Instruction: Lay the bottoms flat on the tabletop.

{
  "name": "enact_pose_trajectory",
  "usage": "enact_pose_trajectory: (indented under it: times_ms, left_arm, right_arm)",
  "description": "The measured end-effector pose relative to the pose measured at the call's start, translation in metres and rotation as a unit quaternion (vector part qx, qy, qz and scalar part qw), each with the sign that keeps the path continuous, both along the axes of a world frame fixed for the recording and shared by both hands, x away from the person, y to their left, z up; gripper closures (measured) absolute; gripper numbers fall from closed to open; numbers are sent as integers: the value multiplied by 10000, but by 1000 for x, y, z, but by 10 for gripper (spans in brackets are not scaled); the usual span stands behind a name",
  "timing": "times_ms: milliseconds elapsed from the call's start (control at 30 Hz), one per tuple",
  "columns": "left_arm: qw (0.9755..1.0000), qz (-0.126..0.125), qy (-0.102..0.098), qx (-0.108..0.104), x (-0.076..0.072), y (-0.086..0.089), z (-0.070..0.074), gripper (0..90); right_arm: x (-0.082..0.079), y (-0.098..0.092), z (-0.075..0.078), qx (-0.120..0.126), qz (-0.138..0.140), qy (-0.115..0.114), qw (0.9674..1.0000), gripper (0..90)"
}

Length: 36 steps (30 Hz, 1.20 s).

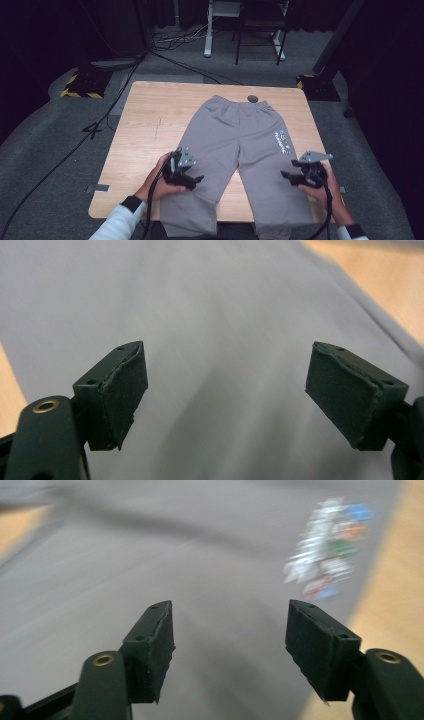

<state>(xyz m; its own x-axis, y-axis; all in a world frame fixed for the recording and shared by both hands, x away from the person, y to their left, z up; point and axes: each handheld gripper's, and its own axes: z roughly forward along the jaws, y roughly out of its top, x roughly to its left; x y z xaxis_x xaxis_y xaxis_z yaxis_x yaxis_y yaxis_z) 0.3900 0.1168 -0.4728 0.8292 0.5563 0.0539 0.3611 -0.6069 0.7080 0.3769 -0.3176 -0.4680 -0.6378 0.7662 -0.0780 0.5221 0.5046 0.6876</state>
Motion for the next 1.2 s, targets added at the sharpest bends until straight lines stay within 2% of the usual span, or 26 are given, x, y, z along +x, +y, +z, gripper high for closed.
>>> enact_pose_trajectory:
  times_ms: [67, 100, 133, 200, 233, 333, 400, 433, 533, 700, 800, 900, 1033, 1100, 1133, 1167, 1200]
  left_arm:
    - [9999, 38, 113, -23, 22, -6, -1, 180]
    - [9999, 107, 122, 30, 37, -11, -3, 185]
    - [9998, 155, 96, 63, 45, -14, -4, 190]
    - [9996, 228, 158, 77, 65, -23, -9, 198]
    - [9994, 264, 216, 13, 71, -26, -11, 204]
    - [9989, 312, 338, -70, 84, -35, -17, 211]
    - [9984, 375, 403, 97, 87, -41, -24, 211]
    - [9982, 350, 478, 2, 87, -41, -25, 191]
    - [9983, 430, 361, -140, 81, -36, -29, 187]
    - [9980, 532, 326, -129, 69, -21, -29, 188]
    - [9976, 601, 313, -113, 61, -8, -29, 187]
    - [9970, 696, 331, -119, 51, 6, -29, 186]
    - [9962, 793, 339, -121, 42, 19, -29, 184]
    - [9962, 781, 378, 27, 36, 22, -25, 187]
    - [9970, 659, 416, -11, 31, 22, -23, 187]
    - [9977, 518, 440, -68, 28, 22, -22, 191]
    - [9980, 455, 433, -20, 26, 20, -22, 188]
  right_arm:
    - [31, -8, -4, 92, -366, 54, 9993, 355]
    - [39, -10, -6, 104, -470, 74, 9988, 354]
    - [51, -13, -9, 135, -612, 119, 9980, 354]
    - [65, -16, -14, 51, -732, 215, 9971, 353]
    - [71, -18, -17, 157, -848, 315, 9958, 349]
    - [75, -22, -22, 191, -898, 371, 9951, 346]
    - [73, -24, -22, 265, -893, 440, 9947, 345]
    - [71, -25, -21, 206, -868, 446, 9950, 344]
    - [60, -26, -23, 232, -806, 367, 9958, 344]
    - [30, -24, -24, 244, -523, 332, 9978, 344]
    - [13, -17, -22, 154, -308, 397, 9986, 338]
    - [0, -8, -21, 11, -133, 370, 9992, 323]
    - [-3, 6, -19, -122, -4, 378, 9992, 302]
    - [1, 13, -18, -188, 107, 406, 9989, 289]
    - [3, 16, -17, -187, 173, 409, 9988, 298]
    - [6, 19, -15, -60, 201, 399, 9990, 306]
    - [10, 21, -13, 31, 203, 335, 9992, 309]
